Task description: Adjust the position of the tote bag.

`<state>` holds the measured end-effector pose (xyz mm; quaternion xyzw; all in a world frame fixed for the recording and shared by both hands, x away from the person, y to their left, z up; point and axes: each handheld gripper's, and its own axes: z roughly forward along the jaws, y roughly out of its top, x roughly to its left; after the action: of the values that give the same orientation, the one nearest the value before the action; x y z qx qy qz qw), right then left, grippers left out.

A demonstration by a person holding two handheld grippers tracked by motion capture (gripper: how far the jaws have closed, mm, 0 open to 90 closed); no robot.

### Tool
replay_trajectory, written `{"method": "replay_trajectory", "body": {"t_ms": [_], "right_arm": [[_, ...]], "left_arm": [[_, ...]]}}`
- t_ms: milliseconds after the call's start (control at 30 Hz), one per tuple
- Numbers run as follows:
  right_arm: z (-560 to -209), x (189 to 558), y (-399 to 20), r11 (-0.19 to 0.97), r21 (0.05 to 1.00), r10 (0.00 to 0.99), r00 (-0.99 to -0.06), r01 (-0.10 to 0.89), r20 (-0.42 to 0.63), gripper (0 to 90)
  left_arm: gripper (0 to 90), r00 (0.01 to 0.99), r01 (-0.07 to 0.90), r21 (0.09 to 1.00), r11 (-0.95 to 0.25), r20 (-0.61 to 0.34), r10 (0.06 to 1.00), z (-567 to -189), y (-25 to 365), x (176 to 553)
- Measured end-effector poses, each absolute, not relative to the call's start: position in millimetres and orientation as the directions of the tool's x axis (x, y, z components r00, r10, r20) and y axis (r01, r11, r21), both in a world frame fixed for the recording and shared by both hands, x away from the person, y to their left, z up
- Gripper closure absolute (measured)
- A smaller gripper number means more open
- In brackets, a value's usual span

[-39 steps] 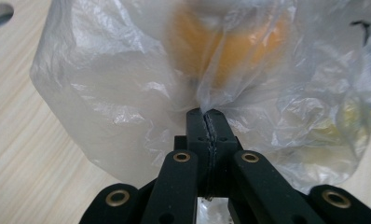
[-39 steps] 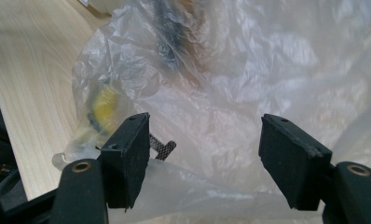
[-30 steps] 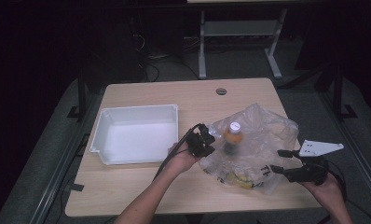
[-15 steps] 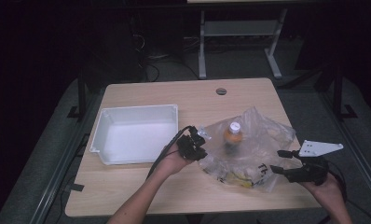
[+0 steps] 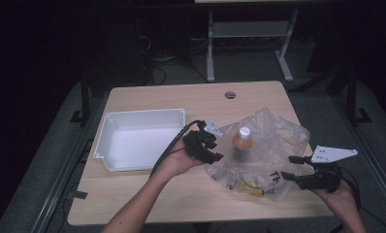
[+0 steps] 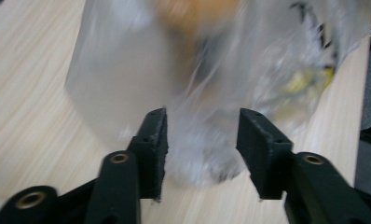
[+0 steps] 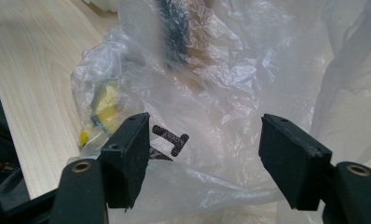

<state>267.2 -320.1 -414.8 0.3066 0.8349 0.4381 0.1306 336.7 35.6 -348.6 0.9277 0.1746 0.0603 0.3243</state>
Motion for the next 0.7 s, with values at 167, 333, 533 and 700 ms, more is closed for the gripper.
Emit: {"method": "replay_trajectory", "body": {"t_ms": [167, 333, 533, 700], "right_arm": [[-414.0, 266.7, -321.3, 0.427, 0.815, 0.626, -0.778, 0.391, 0.045, 33.1], [-413.4, 266.4, -322.7, 0.423, 0.819, 0.626, -0.778, 0.388, 0.045, 33.1], [-413.1, 266.5, -324.8, 0.415, 0.823, 0.629, -0.776, 0.388, 0.049, 33.2], [-412.7, 266.2, -324.7, 0.415, 0.824, 0.629, -0.776, 0.386, 0.048, 33.2]], "left_arm": [[43.4, 0.932, 0.258, 0.646, -0.718, 0.03, 0.362, -336.6, 11.9, 336.8], [46.1, 0.916, 0.281, 0.642, -0.714, 0.042, 0.398, -334.1, -1.3, 346.9], [65.7, 0.918, 0.284, 0.615, -0.735, 0.047, 0.394, -339.8, -6.9, 351.2], [88.8, 0.919, 0.273, 0.615, -0.74, 0.062, 0.39, -340.2, -5.9, 352.4]]}}
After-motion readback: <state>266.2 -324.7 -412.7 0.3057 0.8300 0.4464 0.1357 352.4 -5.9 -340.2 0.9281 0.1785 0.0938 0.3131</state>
